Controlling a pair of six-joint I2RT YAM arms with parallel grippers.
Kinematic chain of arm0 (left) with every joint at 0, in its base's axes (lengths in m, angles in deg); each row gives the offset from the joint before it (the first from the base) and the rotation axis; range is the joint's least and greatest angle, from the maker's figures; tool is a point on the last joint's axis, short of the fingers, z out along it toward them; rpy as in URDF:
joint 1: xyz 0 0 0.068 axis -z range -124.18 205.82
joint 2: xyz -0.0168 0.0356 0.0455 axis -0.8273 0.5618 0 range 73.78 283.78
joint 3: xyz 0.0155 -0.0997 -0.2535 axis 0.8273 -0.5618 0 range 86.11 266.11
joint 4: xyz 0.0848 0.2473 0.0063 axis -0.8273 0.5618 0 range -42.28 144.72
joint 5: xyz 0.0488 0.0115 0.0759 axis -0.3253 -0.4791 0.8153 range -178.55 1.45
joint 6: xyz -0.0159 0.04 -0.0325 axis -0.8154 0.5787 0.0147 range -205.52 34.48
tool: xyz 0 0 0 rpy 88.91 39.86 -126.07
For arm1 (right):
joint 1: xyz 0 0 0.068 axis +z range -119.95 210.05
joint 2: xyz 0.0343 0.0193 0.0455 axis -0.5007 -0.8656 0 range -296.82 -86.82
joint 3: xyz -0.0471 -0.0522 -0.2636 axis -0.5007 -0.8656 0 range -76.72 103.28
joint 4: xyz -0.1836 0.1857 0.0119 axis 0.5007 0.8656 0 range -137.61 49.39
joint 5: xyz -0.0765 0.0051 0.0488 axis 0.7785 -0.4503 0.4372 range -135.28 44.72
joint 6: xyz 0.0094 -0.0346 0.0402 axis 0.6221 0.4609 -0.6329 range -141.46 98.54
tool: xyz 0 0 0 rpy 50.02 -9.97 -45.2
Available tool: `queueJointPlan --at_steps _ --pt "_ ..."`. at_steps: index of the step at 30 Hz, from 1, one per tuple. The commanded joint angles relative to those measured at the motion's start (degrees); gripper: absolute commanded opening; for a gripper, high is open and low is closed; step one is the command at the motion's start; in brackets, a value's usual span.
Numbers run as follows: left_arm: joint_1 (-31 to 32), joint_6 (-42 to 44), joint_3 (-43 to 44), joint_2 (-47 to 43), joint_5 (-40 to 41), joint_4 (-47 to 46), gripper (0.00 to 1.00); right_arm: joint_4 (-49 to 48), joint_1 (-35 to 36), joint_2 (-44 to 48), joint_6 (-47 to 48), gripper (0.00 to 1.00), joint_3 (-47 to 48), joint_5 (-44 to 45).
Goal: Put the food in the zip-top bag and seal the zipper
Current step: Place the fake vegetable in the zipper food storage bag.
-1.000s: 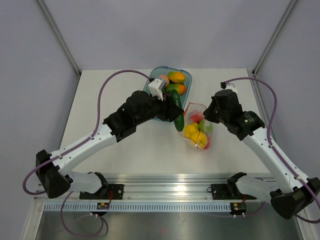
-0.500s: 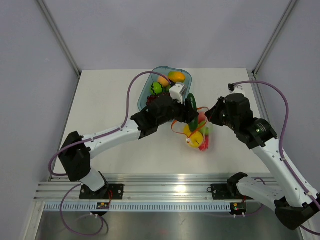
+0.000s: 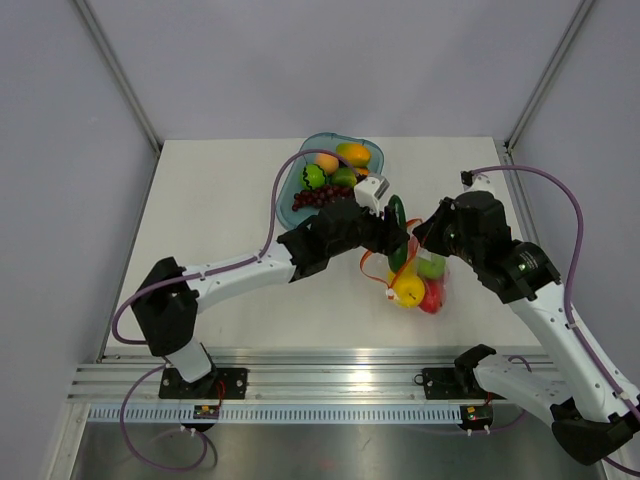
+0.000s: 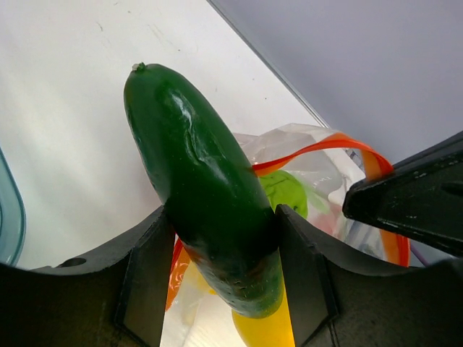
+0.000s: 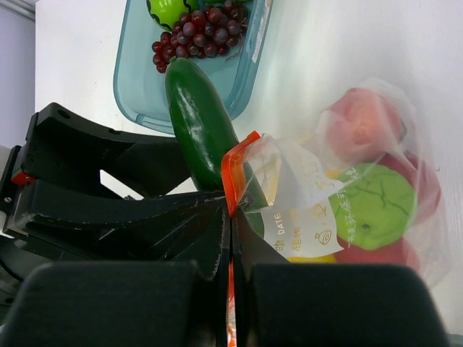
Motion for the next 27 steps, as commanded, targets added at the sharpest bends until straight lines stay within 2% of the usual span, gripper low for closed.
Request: queueJointPlan --at_steps 1,5,7,11,18,27 --pt "0.44 1.09 -1.72 -3.31 2.55 -5.3 0.0 -4.07 -0.1 0.6 -1.04 0.0 -0.09 -1.55" --pt "0.44 6.53 -3.64 -5.94 1.32 -6.0 0.0 -3.9 -0.01 1.13 -0.86 0.0 -0.18 -1.37" --pt "0.53 8.56 -5.93 -7.35 -1.39 -6.71 0.0 -3.81 -0.01 1.48 -1.04 0.01 -0.18 -1.55" --pt "0.53 12.43 -11.11 -12.0 -1.32 -8.46 0.0 -4.51 -0.01 1.31 -1.83 0.01 -0.44 -2.69" --pt "0.62 20.07 -15.6 -19.39 -0.96 -9.44 0.0 -7.24 -0.1 -3.17 -3.06 0.0 0.08 -8.57" --pt "2.02 30.79 -23.41 -25.98 -8.43 -14.35 0.0 -9.17 -0.1 -5.28 -4.11 0.0 2.54 -17.1"
